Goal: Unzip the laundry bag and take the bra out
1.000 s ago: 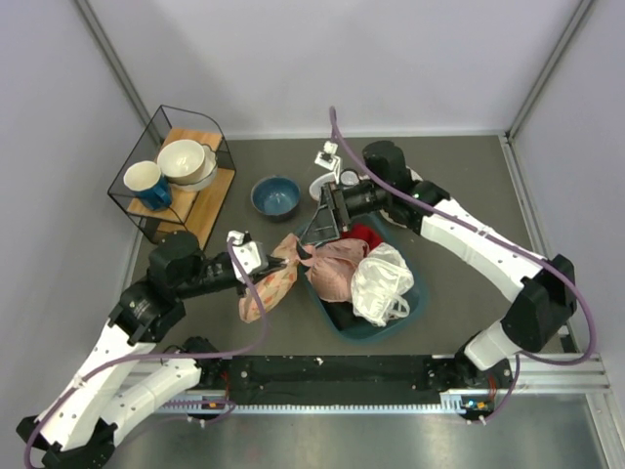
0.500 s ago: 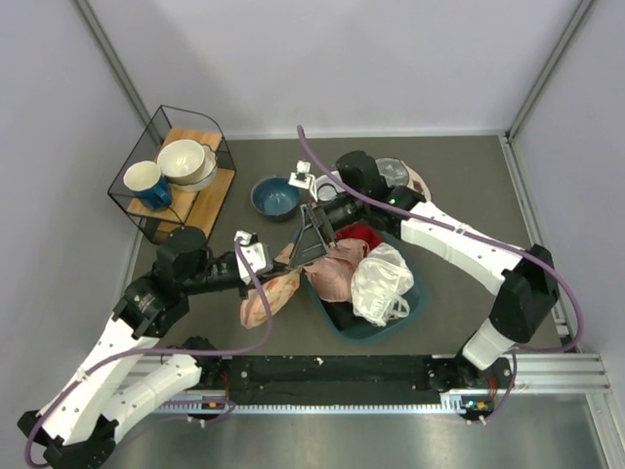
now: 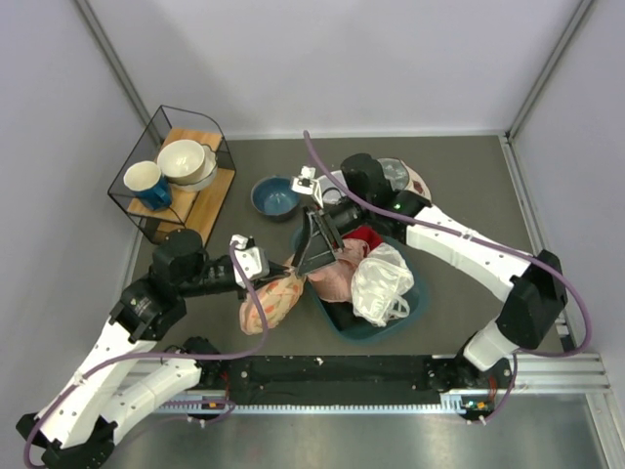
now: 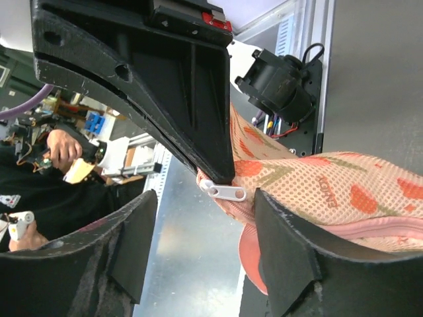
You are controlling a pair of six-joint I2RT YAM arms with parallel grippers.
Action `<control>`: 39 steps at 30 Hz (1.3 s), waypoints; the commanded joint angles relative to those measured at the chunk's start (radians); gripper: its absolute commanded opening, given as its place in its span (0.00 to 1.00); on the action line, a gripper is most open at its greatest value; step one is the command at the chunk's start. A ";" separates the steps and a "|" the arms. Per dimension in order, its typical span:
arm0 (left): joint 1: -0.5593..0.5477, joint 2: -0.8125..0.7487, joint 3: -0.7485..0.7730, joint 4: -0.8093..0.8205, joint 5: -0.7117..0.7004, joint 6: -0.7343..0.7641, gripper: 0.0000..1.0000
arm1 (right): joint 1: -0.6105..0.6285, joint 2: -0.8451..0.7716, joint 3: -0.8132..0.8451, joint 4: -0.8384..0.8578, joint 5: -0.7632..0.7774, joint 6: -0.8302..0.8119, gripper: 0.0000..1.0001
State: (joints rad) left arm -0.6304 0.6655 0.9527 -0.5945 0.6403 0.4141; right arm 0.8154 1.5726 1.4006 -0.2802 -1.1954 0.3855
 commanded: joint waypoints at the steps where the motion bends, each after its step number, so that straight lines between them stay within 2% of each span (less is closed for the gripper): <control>1: 0.001 -0.007 0.034 0.055 -0.008 0.005 0.00 | 0.011 -0.095 -0.012 0.039 -0.049 -0.033 0.57; 10: 0.001 -0.014 0.029 0.053 -0.019 -0.003 0.00 | -0.004 -0.089 -0.014 0.038 0.014 -0.019 0.39; 13: 0.001 -0.017 0.026 0.055 -0.021 -0.005 0.00 | -0.004 -0.082 -0.005 0.033 0.049 -0.013 0.31; 18: 0.003 -0.023 0.021 0.055 -0.025 -0.003 0.00 | -0.004 -0.080 0.006 0.033 0.071 -0.011 0.10; 21: 0.001 -0.026 0.018 0.053 -0.027 -0.003 0.00 | -0.004 -0.085 0.008 0.033 0.066 -0.013 0.06; 25: 0.001 -0.030 0.015 0.053 -0.033 -0.003 0.00 | -0.004 -0.085 0.005 0.032 0.053 -0.014 0.04; 27: 0.001 -0.032 0.014 0.053 -0.034 -0.001 0.00 | -0.004 -0.088 0.001 0.036 0.036 -0.019 0.08; 29: 0.001 -0.033 0.014 0.053 -0.031 -0.001 0.00 | -0.004 -0.089 0.003 0.036 0.026 -0.025 0.29; 32: 0.001 -0.030 0.014 0.055 -0.024 -0.001 0.00 | -0.004 -0.073 0.014 0.038 0.022 -0.036 0.69; 34: 0.001 -0.030 0.015 0.058 -0.016 0.002 0.00 | -0.004 -0.048 0.034 0.038 0.025 -0.037 0.77; 39: 0.001 -0.024 0.020 0.061 0.001 0.003 0.00 | -0.002 0.013 0.092 0.045 0.013 -0.016 0.80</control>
State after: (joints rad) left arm -0.6300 0.6437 0.9550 -0.5922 0.6098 0.4110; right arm 0.8085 1.5543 1.4170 -0.2745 -1.1652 0.3702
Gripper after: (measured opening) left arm 0.024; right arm 0.797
